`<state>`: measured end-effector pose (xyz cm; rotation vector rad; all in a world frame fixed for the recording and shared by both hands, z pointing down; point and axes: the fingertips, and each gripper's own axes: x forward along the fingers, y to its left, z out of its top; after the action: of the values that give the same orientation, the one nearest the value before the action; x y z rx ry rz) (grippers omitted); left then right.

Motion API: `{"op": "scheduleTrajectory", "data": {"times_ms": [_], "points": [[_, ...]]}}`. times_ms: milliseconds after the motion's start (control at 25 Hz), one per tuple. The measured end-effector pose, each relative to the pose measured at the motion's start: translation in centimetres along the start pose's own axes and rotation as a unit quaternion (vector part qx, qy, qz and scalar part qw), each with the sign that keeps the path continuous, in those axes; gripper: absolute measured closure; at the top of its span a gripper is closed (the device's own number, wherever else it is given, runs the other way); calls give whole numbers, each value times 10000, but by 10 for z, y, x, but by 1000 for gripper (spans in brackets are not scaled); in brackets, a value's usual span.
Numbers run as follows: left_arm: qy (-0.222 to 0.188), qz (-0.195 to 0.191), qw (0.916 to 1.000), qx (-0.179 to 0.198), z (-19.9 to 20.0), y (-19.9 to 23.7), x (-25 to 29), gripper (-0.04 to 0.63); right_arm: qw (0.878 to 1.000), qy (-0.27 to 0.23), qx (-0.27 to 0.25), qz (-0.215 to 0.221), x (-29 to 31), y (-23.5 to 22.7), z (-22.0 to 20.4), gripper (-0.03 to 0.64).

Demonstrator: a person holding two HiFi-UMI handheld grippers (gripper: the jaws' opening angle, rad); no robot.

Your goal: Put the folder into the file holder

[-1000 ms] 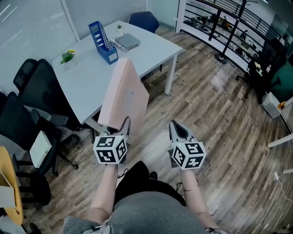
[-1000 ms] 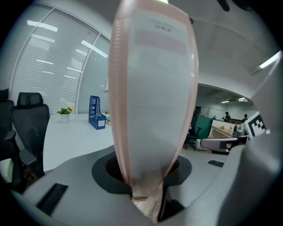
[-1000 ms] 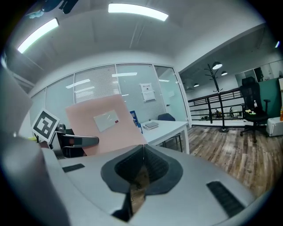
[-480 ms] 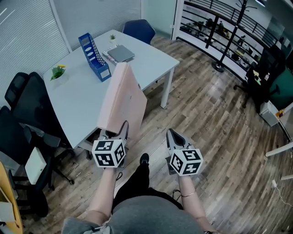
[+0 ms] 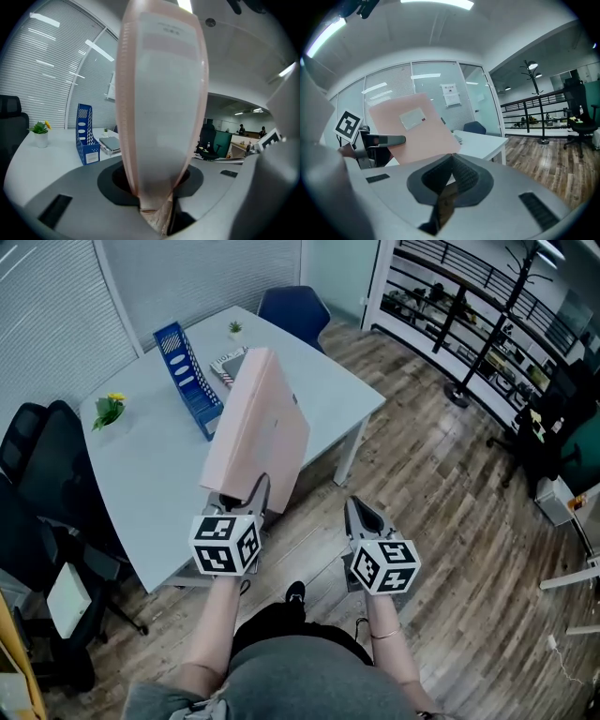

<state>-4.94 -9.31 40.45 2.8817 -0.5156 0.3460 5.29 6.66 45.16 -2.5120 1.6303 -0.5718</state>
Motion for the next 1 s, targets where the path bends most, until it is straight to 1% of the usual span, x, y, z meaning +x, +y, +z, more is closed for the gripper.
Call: {"op": "scheduleTrajectory", "data": {"times_ms": [320, 480, 600, 760, 880, 1000], "points": [[-253, 291, 9992, 59, 36, 32, 37, 442, 9993, 128, -8, 349, 64, -2, 16, 611], [-448, 533, 9976, -1, 55, 46, 48, 442, 9977, 218, -92, 632, 97, -6, 25, 612], [-601, 767, 9952, -72, 71, 54, 58, 442, 9950, 260, -136, 951, 129, -10, 40, 611], [-778, 1281, 9887, -72, 90, 66, 68, 442, 9864, 389, -291, 1567, 176, -5, 60, 611], [-881, 1731, 9809, -100, 100, 79, 67, 442, 9759, 551, -412, 2069, 206, 8, 68, 612], [-995, 2132, 9718, -157, 110, 88, 61, 442, 9645, 745, -509, 2482, 227, 20, 69, 612]]}}
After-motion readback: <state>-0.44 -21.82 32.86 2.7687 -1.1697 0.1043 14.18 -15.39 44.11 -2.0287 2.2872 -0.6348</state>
